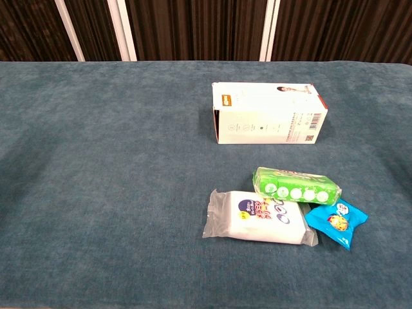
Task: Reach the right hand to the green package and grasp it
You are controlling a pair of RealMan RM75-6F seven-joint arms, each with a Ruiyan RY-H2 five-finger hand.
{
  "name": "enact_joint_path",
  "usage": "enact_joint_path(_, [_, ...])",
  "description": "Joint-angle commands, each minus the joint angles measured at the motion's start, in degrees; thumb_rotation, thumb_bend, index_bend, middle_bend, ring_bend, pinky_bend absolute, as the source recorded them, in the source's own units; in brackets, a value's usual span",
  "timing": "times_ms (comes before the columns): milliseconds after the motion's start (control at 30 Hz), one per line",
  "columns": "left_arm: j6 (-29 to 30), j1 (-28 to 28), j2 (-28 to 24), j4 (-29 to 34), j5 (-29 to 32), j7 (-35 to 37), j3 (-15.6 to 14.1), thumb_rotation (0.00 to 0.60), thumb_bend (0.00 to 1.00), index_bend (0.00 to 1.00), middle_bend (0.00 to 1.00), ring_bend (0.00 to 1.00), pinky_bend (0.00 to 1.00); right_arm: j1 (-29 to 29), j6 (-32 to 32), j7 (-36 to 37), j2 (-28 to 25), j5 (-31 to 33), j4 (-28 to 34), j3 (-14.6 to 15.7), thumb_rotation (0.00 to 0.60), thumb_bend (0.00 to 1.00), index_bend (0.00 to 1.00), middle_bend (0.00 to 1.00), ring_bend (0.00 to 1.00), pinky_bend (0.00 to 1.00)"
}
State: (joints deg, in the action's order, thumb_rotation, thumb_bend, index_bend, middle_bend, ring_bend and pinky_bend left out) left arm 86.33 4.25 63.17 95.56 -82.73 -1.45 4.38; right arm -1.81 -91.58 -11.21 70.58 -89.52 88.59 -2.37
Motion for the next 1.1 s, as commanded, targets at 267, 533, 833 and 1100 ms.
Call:
enact_joint_path(267, [0.09, 0.01, 0.15, 0.03, 0.1, -0.25, 0.1, 0.6, 0.48, 0.07, 0.0, 0.0, 0.0, 0.16, 0.48, -0.18, 0.02, 0.72, 0.22, -0.28, 0.6, 0.16, 0.12, 0.06, 0.16, 0.23])
enact_joint_path(533, [0.07, -0.03, 0.14, 0.13, 0.39, -0.36, 0.18, 0.6, 0.48, 0.07, 0.0, 0.0, 0.0, 0.18, 0.93, 0.3, -0.31, 0.74, 0.63, -0.24, 0.6, 0.16, 0.11, 0.06, 0.16, 0.23])
enact_joint_path(833, [0.12, -0.03, 0.16, 0.25, 0.41, -0.4, 0.24, 0.6, 0.48, 0.07, 0.0, 0.0, 0.0, -0.02, 1.77, 1.53, -0.74, 0.38, 1.16, -0.01, 0.6, 0.16, 0.11, 0.06, 0.16, 0.23])
enact_joint_path(1100, [0.08, -0.17, 0.15, 0.4, 0.62, -0.19, 0.17, 0.6, 0.48, 0.07, 0.0, 0.0, 0.0, -0.84, 5.6, 1.93, -1.51, 0.41, 2.05, 1.55, 0.6, 0.15, 0.11, 0.06, 0.16, 0.23])
